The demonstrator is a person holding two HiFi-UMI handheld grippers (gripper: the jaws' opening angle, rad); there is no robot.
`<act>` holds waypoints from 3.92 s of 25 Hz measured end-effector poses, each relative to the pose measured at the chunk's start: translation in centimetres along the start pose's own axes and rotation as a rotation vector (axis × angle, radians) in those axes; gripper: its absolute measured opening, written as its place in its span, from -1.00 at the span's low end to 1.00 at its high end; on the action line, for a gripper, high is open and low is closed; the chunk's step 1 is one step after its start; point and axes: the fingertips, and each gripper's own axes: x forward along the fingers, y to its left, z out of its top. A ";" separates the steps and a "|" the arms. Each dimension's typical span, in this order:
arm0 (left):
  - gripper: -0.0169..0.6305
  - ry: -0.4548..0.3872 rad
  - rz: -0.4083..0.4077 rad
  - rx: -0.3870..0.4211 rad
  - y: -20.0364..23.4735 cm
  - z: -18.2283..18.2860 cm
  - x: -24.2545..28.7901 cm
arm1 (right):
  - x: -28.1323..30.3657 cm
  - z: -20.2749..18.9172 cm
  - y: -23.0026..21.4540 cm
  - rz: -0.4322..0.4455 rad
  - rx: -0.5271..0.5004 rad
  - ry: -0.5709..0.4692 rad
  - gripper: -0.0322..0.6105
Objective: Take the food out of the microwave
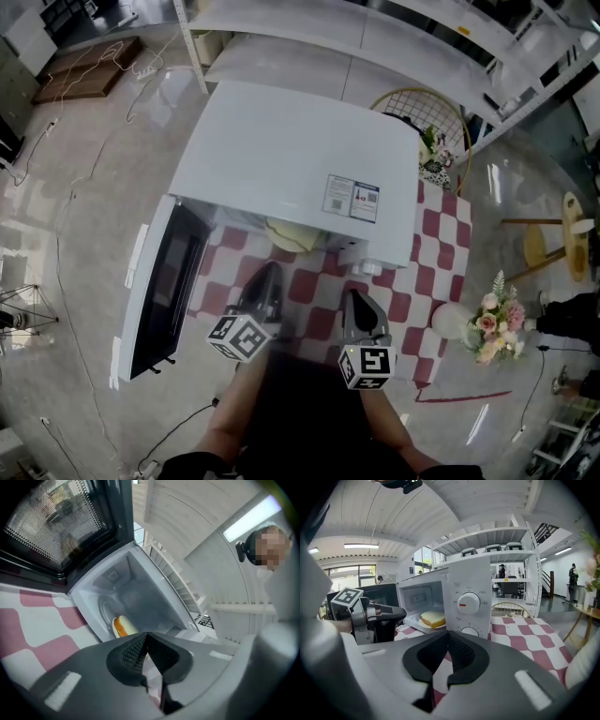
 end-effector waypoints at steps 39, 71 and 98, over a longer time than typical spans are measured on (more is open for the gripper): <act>-0.59 0.082 0.002 -0.610 6.1 -4.6 6.3 | 2.6 -1.7 -0.8 -0.076 0.038 0.068 -0.89; -0.88 0.058 -0.015 -0.683 6.1 -3.9 6.2 | 2.9 -2.4 -0.8 -0.068 0.032 0.092 -0.89; -0.88 0.107 -0.033 -0.686 4.9 -2.0 3.5 | 0.5 -1.6 0.5 -0.149 0.094 0.026 -0.89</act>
